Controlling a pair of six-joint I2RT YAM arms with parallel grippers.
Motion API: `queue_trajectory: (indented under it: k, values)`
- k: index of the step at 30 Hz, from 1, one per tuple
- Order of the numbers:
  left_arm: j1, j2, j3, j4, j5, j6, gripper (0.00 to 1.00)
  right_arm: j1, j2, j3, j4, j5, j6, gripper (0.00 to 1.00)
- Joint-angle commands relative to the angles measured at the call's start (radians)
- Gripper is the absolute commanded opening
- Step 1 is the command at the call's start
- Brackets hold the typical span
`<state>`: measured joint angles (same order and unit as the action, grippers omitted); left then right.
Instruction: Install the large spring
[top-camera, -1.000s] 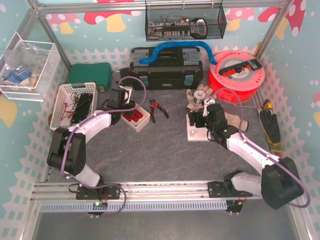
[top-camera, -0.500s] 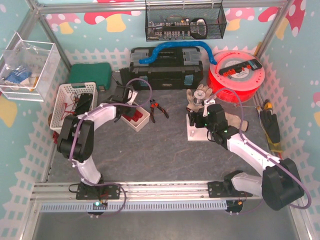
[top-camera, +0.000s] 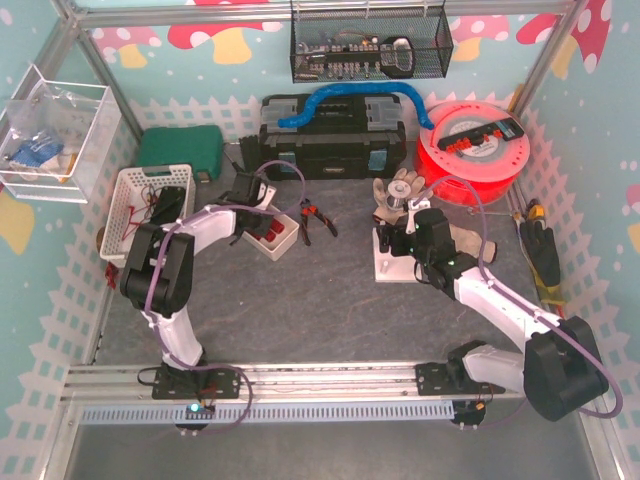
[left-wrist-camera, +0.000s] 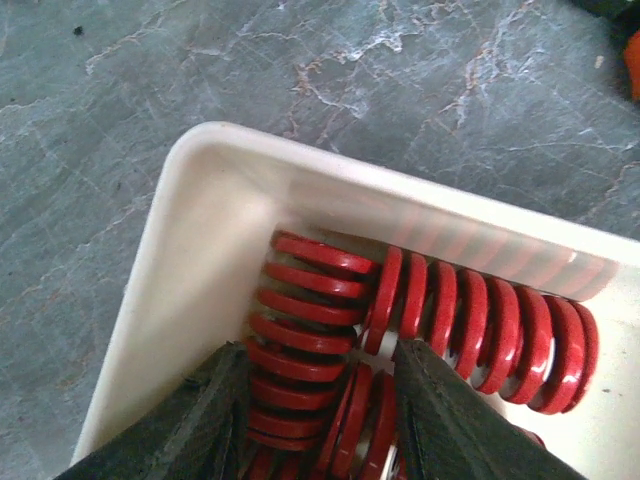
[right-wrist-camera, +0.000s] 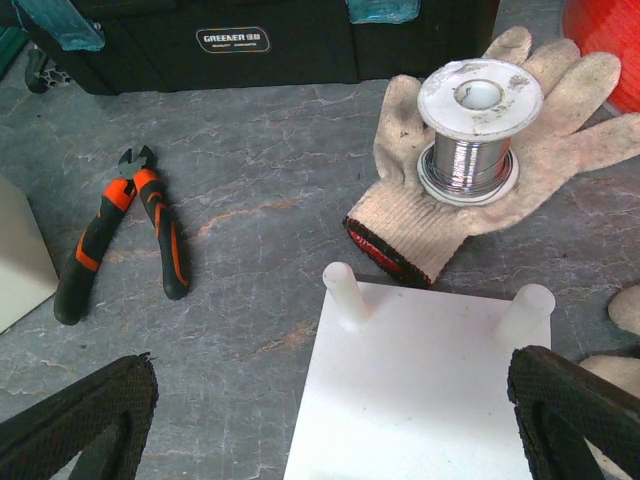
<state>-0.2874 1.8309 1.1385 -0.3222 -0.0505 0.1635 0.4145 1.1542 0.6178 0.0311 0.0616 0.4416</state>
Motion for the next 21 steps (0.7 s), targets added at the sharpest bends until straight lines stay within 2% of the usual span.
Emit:
queue_trajectory:
  k: [1, 8, 10, 16, 21]
  values:
    - [0.003, 0.029, -0.013, -0.015, 0.073, -0.014, 0.44, 0.009, -0.009, -0.01, 0.018, 0.007, -0.012, 0.96]
    - [-0.016, 0.042, -0.026, -0.007, 0.026, -0.02, 0.5, 0.009, -0.013, -0.01, 0.016, 0.013, -0.014, 0.96]
    - [-0.021, 0.041, -0.026, -0.015, 0.011, -0.015, 0.44, 0.009, -0.014, -0.01, 0.016, 0.014, -0.015, 0.96]
    - [-0.035, -0.022, -0.014, -0.038, 0.059, -0.02, 0.34, 0.009, -0.012, -0.009, 0.015, 0.019, -0.015, 0.96]
    - [-0.035, -0.07, 0.017, -0.038, -0.021, -0.035, 0.33, 0.009, -0.01, -0.009, 0.015, 0.023, -0.015, 0.96]
